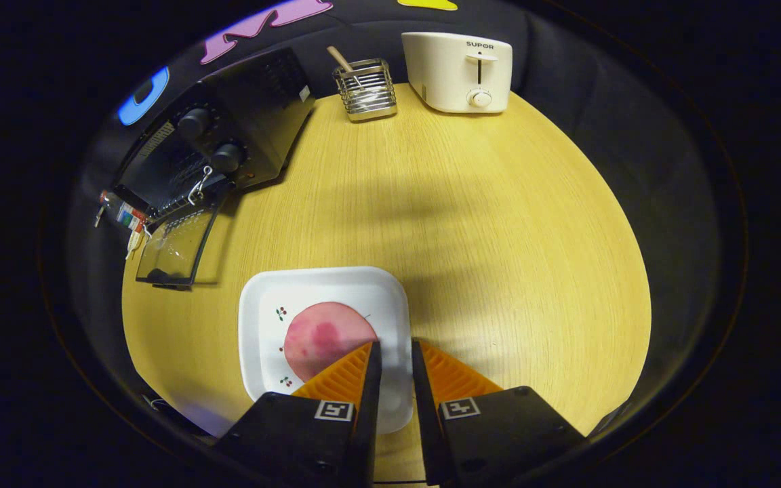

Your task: Open the toaster oven, put the food inside, and close the toaster oven door.

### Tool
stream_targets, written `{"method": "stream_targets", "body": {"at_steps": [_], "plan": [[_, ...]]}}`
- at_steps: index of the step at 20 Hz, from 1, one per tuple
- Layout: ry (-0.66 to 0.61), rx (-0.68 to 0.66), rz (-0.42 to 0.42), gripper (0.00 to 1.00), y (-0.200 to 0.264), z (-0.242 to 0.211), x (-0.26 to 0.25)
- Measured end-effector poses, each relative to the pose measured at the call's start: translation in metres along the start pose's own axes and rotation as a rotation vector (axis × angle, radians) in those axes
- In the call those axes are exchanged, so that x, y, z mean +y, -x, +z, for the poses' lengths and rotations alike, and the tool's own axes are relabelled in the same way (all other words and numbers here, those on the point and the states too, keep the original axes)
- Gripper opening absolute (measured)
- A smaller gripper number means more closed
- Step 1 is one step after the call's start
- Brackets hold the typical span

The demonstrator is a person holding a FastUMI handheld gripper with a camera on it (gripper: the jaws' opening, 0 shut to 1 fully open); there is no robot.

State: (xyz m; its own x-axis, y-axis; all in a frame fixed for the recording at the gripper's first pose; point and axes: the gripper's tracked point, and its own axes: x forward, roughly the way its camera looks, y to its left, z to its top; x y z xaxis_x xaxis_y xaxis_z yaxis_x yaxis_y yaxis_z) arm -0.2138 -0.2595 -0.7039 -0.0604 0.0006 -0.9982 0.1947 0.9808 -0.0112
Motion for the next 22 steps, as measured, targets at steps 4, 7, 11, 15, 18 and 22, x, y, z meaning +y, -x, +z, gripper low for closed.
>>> {"method": "stream_targets", "body": {"at_steps": [4,7,11,15,18,22], "plan": [[-0.088,0.077,0.094,0.2,-0.023,-0.01,0.001],[-0.184,0.116,0.165,0.09,0.0,-0.007,0.003],[-0.182,0.133,0.183,0.09,-0.001,-0.008,0.002],[-0.105,0.184,0.203,0.07,-0.001,-0.012,0.004],[-0.17,0.244,0.312,0.05,0.001,-0.014,0.011],[-0.351,0.305,0.448,0.05,0.001,-0.02,0.013]]}}
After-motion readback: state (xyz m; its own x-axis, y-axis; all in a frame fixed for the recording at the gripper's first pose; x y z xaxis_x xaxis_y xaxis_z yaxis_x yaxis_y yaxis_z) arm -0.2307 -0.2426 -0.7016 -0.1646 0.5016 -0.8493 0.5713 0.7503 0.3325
